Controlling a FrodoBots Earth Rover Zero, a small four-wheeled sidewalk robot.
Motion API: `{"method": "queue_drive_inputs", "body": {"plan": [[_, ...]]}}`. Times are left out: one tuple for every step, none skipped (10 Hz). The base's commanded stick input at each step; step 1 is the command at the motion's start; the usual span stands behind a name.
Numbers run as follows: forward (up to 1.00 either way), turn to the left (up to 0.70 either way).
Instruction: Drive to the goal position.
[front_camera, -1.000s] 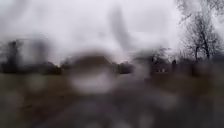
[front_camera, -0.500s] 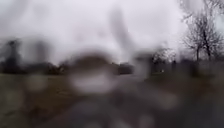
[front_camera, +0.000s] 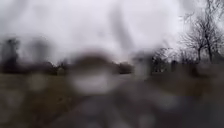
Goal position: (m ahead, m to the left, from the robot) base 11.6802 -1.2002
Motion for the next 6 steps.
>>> {"method": "queue_drive_inputs", "body": {"plan": [[0.85, 0.00], [0.85, 0.00], [0.85, 0.00], [0.85, 0.00], [0.85, 0.00], [0.85, 0.00]]}}
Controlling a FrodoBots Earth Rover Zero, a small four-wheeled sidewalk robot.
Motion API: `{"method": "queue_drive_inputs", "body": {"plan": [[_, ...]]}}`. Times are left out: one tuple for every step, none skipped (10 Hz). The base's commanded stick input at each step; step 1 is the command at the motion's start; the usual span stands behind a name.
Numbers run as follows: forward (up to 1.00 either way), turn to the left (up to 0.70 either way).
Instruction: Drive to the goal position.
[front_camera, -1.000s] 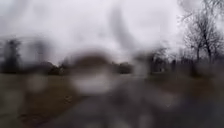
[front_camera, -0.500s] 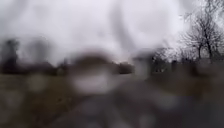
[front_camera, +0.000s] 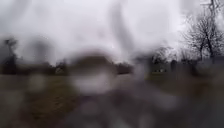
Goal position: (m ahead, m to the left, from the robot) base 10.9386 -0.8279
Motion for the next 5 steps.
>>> {"method": "queue_drive_inputs", "body": {"plan": [[0.85, 0.00], [0.85, 0.00], [0.85, 0.00], [0.85, 0.00], [0.85, 0.00]]}}
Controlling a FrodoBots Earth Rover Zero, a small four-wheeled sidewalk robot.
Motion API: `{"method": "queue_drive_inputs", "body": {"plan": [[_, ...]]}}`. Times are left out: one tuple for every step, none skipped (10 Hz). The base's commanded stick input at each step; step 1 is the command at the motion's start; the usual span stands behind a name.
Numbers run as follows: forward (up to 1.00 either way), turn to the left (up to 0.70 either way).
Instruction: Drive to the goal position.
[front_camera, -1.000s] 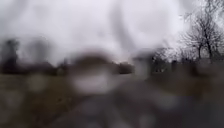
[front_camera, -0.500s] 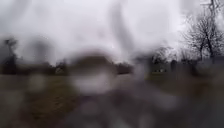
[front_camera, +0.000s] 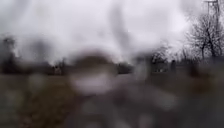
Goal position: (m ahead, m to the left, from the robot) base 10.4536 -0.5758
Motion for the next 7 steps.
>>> {"method": "queue_drive_inputs", "body": {"plan": [[0.85, 0.00], [0.85, 0.00], [0.85, 0.00], [0.85, 0.00], [0.85, 0.00], [0.85, 0.00], [0.85, 0.00]]}}
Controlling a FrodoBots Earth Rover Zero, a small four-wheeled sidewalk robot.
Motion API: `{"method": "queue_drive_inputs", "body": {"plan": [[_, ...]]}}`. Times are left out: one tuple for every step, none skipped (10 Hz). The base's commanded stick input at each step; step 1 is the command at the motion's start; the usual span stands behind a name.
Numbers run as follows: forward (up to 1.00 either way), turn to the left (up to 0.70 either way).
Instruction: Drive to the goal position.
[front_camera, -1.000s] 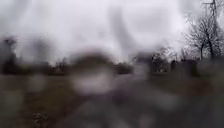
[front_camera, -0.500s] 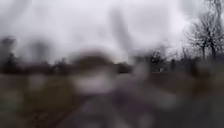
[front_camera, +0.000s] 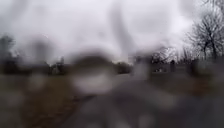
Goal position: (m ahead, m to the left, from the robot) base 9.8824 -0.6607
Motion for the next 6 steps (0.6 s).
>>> {"method": "queue_drive_inputs", "body": {"plan": [[0.85, 0.00], [0.85, 0.00], [0.85, 0.00], [0.85, 0.00], [0.85, 0.00], [0.85, 0.00]]}}
